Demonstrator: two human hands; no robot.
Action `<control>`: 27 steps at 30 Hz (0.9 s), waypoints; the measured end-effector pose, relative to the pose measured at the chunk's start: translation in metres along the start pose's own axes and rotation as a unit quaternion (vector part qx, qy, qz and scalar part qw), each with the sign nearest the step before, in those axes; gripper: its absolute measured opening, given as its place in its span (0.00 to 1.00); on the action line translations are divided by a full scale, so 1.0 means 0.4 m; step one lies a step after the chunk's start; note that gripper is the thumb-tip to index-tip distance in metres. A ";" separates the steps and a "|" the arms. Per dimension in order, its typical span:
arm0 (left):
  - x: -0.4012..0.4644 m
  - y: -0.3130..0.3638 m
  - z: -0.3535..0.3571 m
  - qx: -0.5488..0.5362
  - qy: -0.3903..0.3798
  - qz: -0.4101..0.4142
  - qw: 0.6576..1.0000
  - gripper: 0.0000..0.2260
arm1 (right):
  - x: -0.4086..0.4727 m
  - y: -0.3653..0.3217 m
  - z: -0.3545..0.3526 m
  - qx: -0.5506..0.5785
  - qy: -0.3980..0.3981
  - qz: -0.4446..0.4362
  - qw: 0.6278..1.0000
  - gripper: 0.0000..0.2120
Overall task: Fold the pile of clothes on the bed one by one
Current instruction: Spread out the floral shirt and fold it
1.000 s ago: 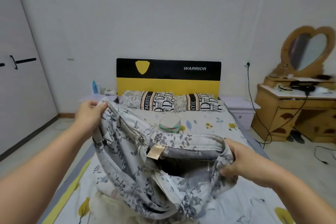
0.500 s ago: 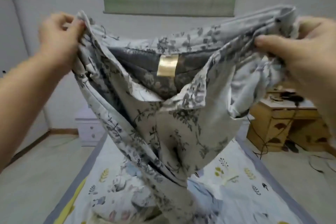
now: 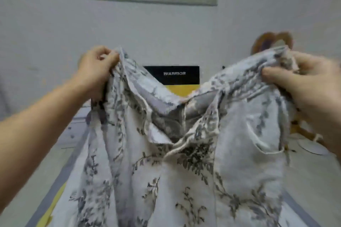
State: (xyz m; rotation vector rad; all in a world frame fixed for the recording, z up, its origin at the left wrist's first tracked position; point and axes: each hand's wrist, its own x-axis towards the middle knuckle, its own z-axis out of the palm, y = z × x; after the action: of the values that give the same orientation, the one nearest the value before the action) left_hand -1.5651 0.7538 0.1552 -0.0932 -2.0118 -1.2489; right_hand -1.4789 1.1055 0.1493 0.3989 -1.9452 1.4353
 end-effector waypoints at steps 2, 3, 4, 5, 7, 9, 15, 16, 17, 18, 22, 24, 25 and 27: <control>-0.096 -0.117 0.104 -0.005 -0.091 -0.044 0.995 0.11 | -0.116 0.113 -0.004 -0.083 -0.020 0.040 0.996 0.02; -0.145 -0.172 0.150 -0.004 -0.124 -0.066 0.990 0.10 | -0.162 0.172 -0.012 -0.102 -0.035 0.073 0.992 0.03; -0.191 -0.217 0.190 0.009 -0.157 -0.093 0.983 0.10 | -0.205 0.227 -0.019 -0.109 -0.030 0.116 0.987 0.03; -0.230 -0.265 0.229 0.019 -0.187 -0.109 0.976 0.10 | -0.252 0.283 -0.027 -0.114 -0.041 0.167 0.978 0.04; -0.324 -0.334 0.305 0.029 -0.239 -0.144 0.960 0.09 | -0.361 0.384 -0.048 -0.129 -0.054 0.250 0.958 0.06; -0.410 -0.389 0.377 0.041 -0.292 -0.187 0.937 0.06 | -0.462 0.474 -0.078 -0.155 -0.033 0.305 0.939 0.07; -0.560 -0.427 0.600 0.081 -0.408 -0.170 0.894 0.06 | -0.654 0.647 -0.191 -0.171 0.072 0.447 0.875 0.07; -0.576 -0.420 0.644 0.079 -0.415 -0.163 0.892 0.06 | -0.667 0.671 -0.214 -0.184 0.089 0.449 0.870 0.07; -0.590 -0.413 0.690 0.073 -0.420 -0.158 0.891 0.07 | -0.677 0.698 -0.239 -0.207 0.101 0.447 0.865 0.07; -0.602 -0.402 0.737 0.070 -0.423 -0.152 0.890 0.08 | -0.683 0.721 -0.263 -0.224 0.117 0.446 0.859 0.07; -0.643 -0.354 0.942 0.042 -0.407 -0.122 0.904 0.08 | -0.666 0.825 -0.376 -0.234 0.161 0.446 0.849 0.06; -0.654 -0.326 1.050 0.021 -0.390 -0.113 0.914 0.06 | -0.636 0.882 -0.449 -0.234 0.176 0.440 0.849 0.07; -0.658 -0.316 1.103 0.005 -0.383 -0.105 0.918 0.04 | -0.620 0.912 -0.486 -0.231 0.185 0.433 0.851 0.07; -0.669 -0.305 1.204 -0.025 -0.376 -0.100 0.921 0.02 | -0.591 0.978 -0.556 -0.223 0.201 0.418 0.857 0.09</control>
State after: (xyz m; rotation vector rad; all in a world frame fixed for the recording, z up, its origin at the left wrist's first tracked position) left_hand -1.6940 1.1565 -0.2188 -0.4638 -2.6911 -1.5479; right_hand -1.4685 1.4125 -0.2554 -1.0042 -2.0720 1.3074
